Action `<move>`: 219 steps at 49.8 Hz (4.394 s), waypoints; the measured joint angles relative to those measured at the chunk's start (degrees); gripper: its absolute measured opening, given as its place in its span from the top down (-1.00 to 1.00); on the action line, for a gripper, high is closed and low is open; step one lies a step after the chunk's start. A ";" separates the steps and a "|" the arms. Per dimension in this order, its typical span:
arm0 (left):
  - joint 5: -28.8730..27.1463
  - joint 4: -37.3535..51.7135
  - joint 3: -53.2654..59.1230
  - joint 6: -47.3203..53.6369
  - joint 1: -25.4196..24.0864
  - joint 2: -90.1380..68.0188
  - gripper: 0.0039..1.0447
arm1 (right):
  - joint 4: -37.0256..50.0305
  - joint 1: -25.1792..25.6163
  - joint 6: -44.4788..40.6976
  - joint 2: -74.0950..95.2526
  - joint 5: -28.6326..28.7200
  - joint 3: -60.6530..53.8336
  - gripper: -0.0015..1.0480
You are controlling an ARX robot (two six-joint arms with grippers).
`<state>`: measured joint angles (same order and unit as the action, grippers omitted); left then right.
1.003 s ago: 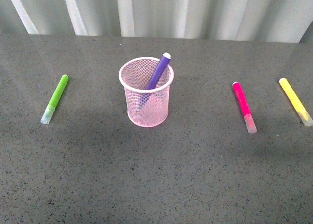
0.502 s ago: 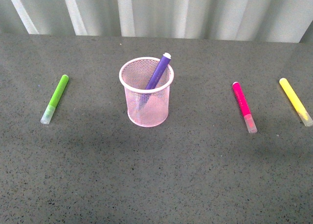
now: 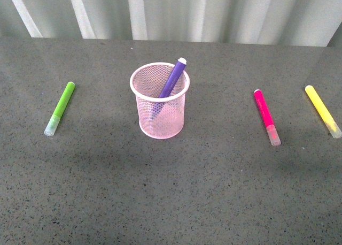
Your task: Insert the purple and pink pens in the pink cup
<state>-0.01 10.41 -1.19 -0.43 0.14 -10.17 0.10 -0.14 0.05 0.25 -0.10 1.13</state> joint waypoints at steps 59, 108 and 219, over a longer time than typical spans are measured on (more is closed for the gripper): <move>0.00 -10.38 0.00 0.04 0.00 9.94 -0.90 | -3.93 -0.52 1.33 1.95 -2.10 1.38 -0.86; 0.00 -10.38 0.00 0.15 0.00 10.03 -0.87 | 7.82 -11.87 11.41 111.73 -7.17 53.72 -0.86; 0.00 -10.38 0.00 0.15 0.00 10.03 -0.87 | 50.10 -22.51 -2.08 107.43 -1.99 48.54 0.78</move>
<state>-0.01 0.03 -1.19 -0.27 0.14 -0.14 50.19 -22.65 -2.02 107.68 -2.09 49.67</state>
